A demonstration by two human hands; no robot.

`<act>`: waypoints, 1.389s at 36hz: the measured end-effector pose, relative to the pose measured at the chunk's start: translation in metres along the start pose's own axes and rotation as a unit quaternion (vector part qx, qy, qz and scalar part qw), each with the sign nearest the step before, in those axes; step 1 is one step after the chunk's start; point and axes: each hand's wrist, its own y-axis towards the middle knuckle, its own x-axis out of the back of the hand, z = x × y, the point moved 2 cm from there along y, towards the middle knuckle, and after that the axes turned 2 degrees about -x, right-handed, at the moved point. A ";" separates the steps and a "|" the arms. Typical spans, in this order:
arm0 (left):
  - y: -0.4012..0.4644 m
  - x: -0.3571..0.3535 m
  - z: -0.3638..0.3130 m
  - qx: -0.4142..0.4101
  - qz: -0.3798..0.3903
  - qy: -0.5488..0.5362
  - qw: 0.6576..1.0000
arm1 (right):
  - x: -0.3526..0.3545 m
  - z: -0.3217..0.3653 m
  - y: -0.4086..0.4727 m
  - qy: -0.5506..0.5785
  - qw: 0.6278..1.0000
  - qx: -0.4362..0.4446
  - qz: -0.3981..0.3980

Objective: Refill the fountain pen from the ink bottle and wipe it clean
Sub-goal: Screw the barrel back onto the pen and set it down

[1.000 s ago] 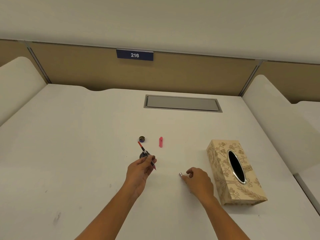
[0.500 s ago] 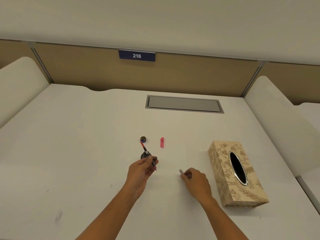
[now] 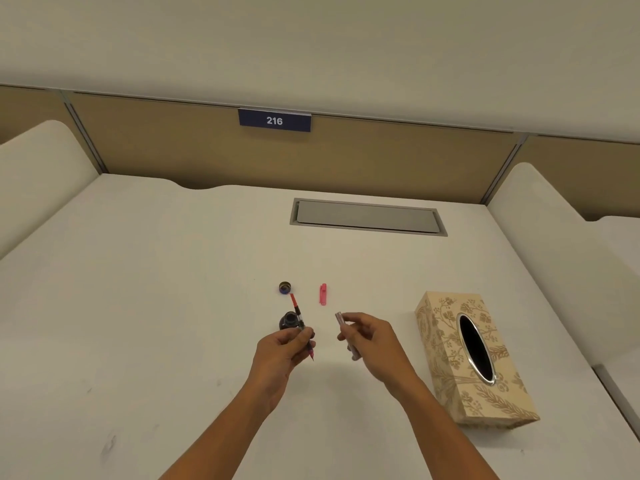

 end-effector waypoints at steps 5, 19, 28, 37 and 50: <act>0.002 0.002 0.000 -0.006 -0.007 0.033 0.999 | -0.002 0.006 0.004 -0.020 1.000 0.012 -0.009; -0.002 0.010 -0.010 -0.053 0.002 0.165 0.985 | 0.003 0.015 0.012 -0.052 0.996 0.053 -0.045; -0.009 0.007 -0.020 -0.077 0.031 0.254 0.964 | 0.012 0.026 0.018 -0.178 0.974 0.119 -0.075; -0.008 0.009 -0.023 -0.088 0.032 0.308 0.947 | 0.009 0.030 0.019 -0.283 0.946 0.151 -0.036; -0.006 0.010 -0.028 -0.099 0.029 0.335 0.937 | 0.015 0.029 0.017 -0.266 0.951 0.154 -0.024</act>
